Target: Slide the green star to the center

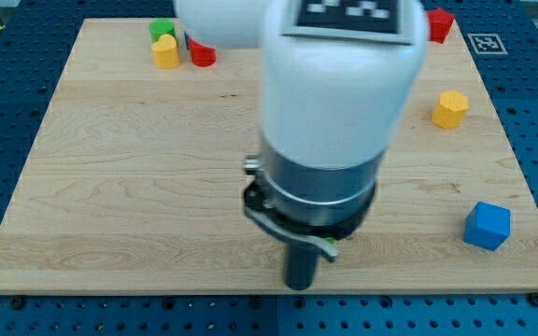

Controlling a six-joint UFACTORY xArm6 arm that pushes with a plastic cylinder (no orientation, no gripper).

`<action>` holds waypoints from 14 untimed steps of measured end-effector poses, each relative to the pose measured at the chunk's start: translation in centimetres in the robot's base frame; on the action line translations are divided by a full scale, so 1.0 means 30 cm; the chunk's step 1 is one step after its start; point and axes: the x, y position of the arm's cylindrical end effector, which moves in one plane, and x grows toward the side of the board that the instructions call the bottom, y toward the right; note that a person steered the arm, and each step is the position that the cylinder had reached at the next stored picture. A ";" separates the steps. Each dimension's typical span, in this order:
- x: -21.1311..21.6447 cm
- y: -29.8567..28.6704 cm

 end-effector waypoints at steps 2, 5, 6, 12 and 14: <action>-0.019 0.200; -0.214 0.074; -0.237 0.061; -0.316 -0.025; -0.165 -0.093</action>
